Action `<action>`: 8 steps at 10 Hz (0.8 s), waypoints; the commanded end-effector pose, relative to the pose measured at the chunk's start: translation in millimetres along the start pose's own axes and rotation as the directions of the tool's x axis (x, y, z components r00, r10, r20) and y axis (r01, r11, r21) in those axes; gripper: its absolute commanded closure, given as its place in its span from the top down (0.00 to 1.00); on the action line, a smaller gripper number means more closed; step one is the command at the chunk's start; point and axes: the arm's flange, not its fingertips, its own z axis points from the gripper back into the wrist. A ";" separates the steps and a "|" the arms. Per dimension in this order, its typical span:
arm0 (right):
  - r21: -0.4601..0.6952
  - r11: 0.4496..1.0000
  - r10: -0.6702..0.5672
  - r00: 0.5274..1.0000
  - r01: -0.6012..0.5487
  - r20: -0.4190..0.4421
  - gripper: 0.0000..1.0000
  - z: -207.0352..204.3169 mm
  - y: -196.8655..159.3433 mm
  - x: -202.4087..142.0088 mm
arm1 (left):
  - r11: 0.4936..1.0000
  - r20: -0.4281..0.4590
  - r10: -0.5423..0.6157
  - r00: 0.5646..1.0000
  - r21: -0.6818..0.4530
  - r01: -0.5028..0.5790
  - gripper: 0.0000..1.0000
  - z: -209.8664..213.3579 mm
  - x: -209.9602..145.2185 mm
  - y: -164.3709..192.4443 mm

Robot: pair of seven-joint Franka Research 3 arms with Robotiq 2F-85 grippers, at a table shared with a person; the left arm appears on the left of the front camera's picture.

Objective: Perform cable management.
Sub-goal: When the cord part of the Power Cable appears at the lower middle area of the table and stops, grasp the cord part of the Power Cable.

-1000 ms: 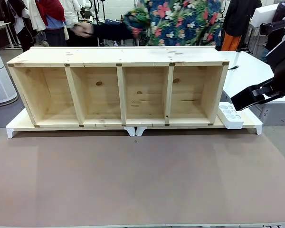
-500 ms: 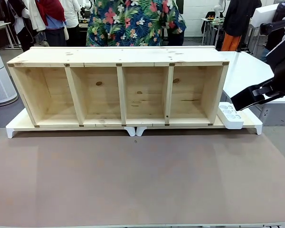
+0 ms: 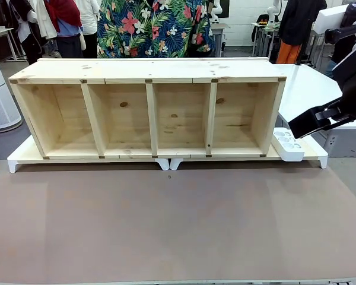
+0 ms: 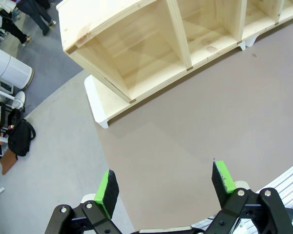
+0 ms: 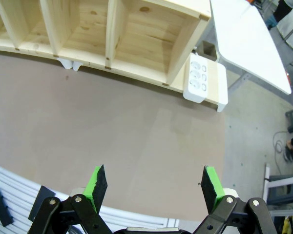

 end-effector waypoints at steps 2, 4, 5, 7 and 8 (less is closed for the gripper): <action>0.001 1.000 0.008 1.000 -0.008 0.000 1.00 0.2 0.1 -0.1 | 1.000 0.004 0.006 1.000 0.002 -0.006 1.00 0.8 -0.1 1.6; 0.001 1.000 0.008 1.000 -0.008 0.000 1.00 0.2 0.1 -0.1 | 1.000 0.004 0.006 1.000 0.002 -0.006 1.00 0.8 -0.1 1.6; 0.001 1.000 0.008 1.000 -0.008 0.000 1.00 0.2 0.1 -0.1 | 1.000 0.004 0.006 1.000 0.002 -0.006 1.00 0.8 -0.1 1.6; 0.001 1.000 0.008 1.000 -0.008 0.000 1.00 0.2 0.1 -0.1 | 1.000 0.004 0.006 1.000 0.002 -0.006 1.00 0.8 -0.1 1.6; 0.001 1.000 0.008 1.000 -0.008 0.000 1.00 0.2 0.1 -0.1 | 1.000 0.004 0.006 1.000 0.002 -0.006 1.00 0.8 -0.1 1.6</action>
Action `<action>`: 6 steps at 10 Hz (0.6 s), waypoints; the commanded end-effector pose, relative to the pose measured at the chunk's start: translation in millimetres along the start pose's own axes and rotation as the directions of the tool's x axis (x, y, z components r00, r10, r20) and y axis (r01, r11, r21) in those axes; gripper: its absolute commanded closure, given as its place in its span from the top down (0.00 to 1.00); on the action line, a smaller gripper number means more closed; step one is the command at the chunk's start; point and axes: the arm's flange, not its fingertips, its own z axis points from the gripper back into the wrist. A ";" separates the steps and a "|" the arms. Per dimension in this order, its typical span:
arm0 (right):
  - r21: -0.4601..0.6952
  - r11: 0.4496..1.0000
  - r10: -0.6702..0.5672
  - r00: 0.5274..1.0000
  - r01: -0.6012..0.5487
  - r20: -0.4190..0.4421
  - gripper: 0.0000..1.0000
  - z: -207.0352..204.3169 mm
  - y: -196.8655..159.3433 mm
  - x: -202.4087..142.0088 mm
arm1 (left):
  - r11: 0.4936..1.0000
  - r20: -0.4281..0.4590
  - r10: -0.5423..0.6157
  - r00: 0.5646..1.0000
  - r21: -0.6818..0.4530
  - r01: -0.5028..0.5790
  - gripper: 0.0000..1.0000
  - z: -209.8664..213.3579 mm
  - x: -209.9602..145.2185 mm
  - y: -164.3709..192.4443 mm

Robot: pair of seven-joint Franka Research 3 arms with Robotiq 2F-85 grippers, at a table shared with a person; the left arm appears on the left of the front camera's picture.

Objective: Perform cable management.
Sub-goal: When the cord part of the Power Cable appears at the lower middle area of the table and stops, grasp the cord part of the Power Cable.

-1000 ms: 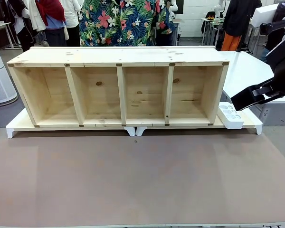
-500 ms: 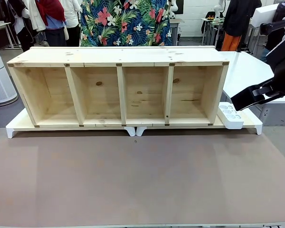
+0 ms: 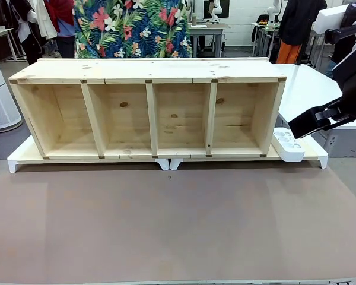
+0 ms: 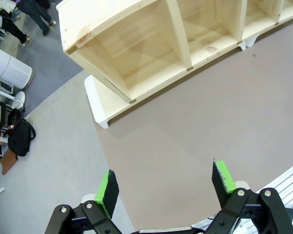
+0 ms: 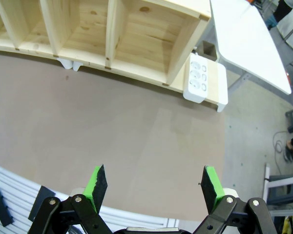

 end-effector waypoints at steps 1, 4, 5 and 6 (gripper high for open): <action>0.001 1.000 0.008 1.000 -0.008 0.000 1.00 0.2 0.1 -0.1 | 1.000 0.004 0.006 1.000 0.002 -0.006 1.00 0.8 -0.1 1.6; 0.001 1.000 0.008 1.000 -0.008 0.000 1.00 0.2 0.1 -0.1 | 1.000 0.004 0.006 1.000 0.002 -0.006 1.00 0.8 -0.1 1.6; 0.001 1.000 0.008 1.000 -0.008 0.000 1.00 0.2 0.1 -0.1 | 1.000 0.004 0.006 1.000 0.002 -0.006 1.00 0.8 -0.1 1.6; 0.001 1.000 0.008 1.000 -0.008 0.000 1.00 0.2 0.1 -0.1 | 1.000 0.004 0.006 1.000 0.002 -0.006 1.00 0.8 -0.1 1.6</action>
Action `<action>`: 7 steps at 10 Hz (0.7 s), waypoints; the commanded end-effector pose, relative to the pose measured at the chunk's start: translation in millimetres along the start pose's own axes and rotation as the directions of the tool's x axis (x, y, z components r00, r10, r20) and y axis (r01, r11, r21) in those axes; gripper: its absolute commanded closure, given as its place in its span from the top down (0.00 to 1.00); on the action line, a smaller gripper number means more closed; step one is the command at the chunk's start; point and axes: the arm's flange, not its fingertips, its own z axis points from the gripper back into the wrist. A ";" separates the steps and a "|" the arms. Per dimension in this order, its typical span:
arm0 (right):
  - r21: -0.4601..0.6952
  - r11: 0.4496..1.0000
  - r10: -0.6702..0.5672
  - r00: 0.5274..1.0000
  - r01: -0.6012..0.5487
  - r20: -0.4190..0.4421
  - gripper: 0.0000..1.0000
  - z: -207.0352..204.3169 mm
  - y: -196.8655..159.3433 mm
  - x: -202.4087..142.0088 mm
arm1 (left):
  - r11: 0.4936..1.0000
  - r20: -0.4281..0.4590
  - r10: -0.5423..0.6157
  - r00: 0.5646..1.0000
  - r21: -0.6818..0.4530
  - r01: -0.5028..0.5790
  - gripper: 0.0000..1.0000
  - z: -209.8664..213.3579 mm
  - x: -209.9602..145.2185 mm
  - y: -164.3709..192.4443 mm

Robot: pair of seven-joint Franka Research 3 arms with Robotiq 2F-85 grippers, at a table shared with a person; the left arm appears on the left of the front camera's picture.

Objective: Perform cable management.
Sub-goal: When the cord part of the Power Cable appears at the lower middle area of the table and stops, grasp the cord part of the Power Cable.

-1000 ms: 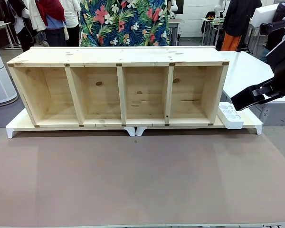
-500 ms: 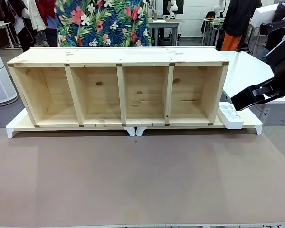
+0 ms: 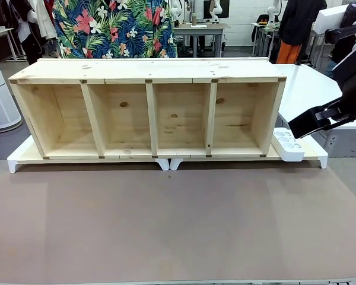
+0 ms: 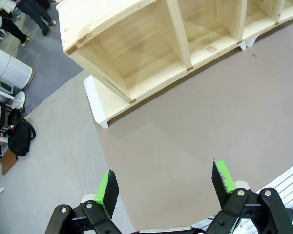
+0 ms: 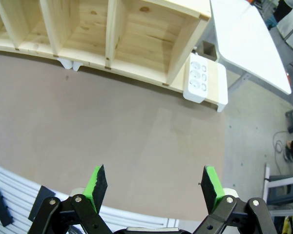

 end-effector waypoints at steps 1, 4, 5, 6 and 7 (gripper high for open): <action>0.001 1.000 0.008 1.000 -0.008 0.000 1.00 0.2 0.1 -0.1 | 1.000 0.004 0.006 1.000 0.002 -0.006 1.00 0.8 -0.1 1.6; 0.001 1.000 0.008 1.000 -0.008 0.000 1.00 0.2 0.1 -0.1 | 1.000 0.004 0.006 1.000 0.002 -0.006 1.00 0.8 -0.1 1.6; 0.001 1.000 0.008 1.000 -0.008 0.000 1.00 0.2 0.1 -0.1 | 1.000 0.004 0.006 1.000 0.002 -0.006 1.00 0.8 -0.1 1.6; 0.001 1.000 0.008 1.000 -0.008 0.000 1.00 0.2 0.1 -0.1 | 1.000 0.004 0.006 1.000 0.002 -0.006 1.00 0.8 -0.1 1.6; 0.001 1.000 0.008 1.000 -0.008 0.000 1.00 0.2 0.1 -0.1 | 1.000 0.004 0.006 1.000 0.002 -0.006 1.00 0.8 -0.1 1.6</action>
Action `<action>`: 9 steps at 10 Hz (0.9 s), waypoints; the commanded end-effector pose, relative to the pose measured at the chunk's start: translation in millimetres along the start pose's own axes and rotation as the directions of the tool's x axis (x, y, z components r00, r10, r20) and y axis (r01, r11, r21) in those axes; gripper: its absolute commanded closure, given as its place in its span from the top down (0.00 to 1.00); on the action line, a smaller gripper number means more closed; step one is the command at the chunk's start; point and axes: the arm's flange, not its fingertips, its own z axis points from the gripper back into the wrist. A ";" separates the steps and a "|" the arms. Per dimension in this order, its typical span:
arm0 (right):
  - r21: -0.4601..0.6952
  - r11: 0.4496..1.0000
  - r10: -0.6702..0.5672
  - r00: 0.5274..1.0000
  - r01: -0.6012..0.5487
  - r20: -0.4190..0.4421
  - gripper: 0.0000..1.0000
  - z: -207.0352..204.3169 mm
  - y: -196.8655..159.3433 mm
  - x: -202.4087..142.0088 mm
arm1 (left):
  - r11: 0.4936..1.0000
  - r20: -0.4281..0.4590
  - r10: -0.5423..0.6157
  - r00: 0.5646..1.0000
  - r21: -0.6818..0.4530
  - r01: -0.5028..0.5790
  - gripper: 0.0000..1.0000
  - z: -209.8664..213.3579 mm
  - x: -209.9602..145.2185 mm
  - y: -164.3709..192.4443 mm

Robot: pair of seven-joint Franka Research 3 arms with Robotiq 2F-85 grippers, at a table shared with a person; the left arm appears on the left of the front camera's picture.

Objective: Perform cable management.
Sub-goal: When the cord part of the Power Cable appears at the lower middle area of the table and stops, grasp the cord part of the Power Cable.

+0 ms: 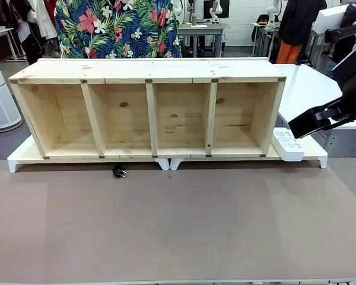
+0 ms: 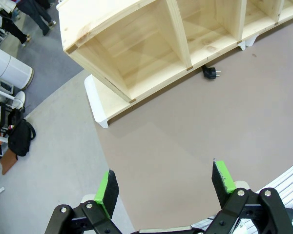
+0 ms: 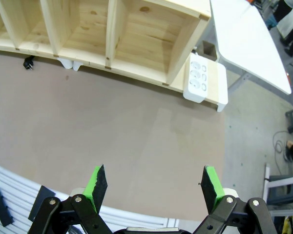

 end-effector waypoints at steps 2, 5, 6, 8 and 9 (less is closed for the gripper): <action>0.001 1.000 0.008 1.000 -0.008 0.000 1.00 0.2 0.1 -0.1 | 1.000 0.004 0.006 1.000 0.002 -0.006 1.00 0.8 -0.1 1.6; 0.001 1.000 0.008 1.000 -0.008 0.000 1.00 0.2 0.1 -0.1 | 1.000 0.004 0.006 1.000 0.002 -0.006 1.00 0.8 -0.1 1.6; 0.001 1.000 0.008 1.000 -0.008 0.000 1.00 0.2 0.1 -0.1 | 1.000 0.004 0.006 1.000 0.002 -0.006 1.00 0.8 -0.1 1.6; 0.001 1.000 0.008 1.000 -0.008 0.000 1.00 0.2 0.1 -0.1 | 1.000 0.004 0.006 1.000 0.002 -0.006 1.00 0.8 -0.1 1.6; 0.001 1.000 0.008 1.000 -0.008 0.000 1.00 0.2 0.1 -0.1 | 1.000 0.004 0.006 1.000 0.002 -0.006 1.00 0.8 -0.1 1.6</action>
